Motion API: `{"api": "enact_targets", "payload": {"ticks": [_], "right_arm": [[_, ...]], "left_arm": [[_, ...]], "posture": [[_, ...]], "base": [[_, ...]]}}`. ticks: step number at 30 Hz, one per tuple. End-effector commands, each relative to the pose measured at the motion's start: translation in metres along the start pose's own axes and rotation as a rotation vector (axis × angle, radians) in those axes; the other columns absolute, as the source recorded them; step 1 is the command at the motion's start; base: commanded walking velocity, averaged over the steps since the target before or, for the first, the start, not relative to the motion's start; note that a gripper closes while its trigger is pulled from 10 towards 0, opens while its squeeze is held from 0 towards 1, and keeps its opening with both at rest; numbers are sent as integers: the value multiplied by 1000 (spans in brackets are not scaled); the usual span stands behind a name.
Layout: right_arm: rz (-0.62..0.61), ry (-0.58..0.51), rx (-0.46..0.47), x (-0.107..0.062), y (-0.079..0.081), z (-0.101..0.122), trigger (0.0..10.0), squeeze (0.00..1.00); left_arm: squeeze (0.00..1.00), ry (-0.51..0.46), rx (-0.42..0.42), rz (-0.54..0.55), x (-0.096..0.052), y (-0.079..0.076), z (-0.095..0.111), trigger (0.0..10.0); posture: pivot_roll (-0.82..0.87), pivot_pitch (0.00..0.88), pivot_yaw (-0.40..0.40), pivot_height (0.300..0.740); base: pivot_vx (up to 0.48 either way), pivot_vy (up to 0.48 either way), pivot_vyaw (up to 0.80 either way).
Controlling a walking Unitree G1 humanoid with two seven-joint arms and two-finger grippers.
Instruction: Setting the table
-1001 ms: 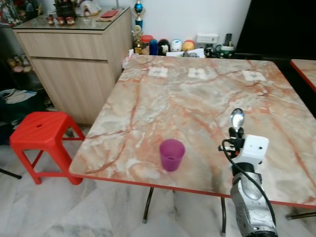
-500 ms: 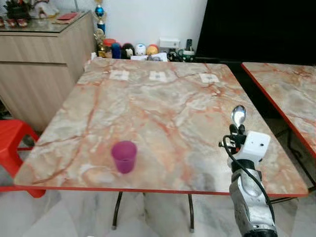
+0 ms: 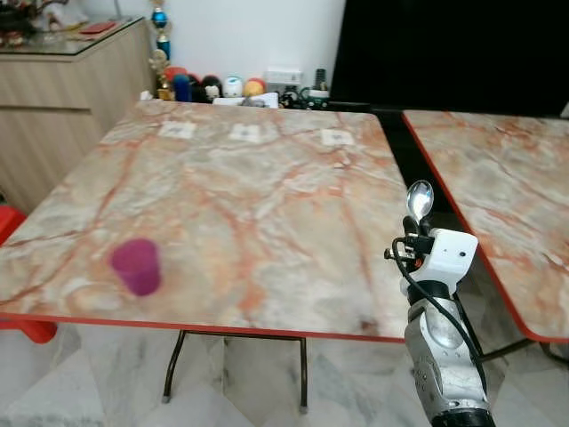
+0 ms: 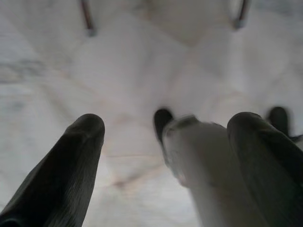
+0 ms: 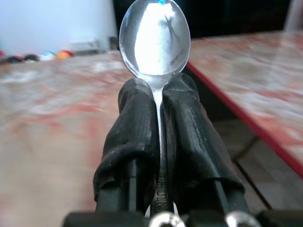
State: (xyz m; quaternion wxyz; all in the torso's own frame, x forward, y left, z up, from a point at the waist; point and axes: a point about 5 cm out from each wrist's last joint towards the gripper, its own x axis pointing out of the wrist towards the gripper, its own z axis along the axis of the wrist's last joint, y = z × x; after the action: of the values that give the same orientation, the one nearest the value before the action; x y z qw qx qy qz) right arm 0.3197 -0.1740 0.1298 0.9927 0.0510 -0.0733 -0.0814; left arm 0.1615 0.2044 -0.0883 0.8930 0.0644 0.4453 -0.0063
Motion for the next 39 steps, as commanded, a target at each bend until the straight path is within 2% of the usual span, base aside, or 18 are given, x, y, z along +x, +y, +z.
{"api": "enact_targets", "payload": {"ticks": [1, 39], "right_arm": [[-3, -26, 3, 3, 1, 7, 10000, 0], [-23, -44, -4, 9, 0, 13, 10000, 0]], "left_arm": [[0, 28, 9, -10, -1, -1, -7, 10000], [0, 26, 2, -10, -1, 0, -6, 10000]], "posture": [[-17, 49, -9, 740], [-29, 66, -5, 740]], "base": [[0, -472, 0], [0, -472, 0]]}}
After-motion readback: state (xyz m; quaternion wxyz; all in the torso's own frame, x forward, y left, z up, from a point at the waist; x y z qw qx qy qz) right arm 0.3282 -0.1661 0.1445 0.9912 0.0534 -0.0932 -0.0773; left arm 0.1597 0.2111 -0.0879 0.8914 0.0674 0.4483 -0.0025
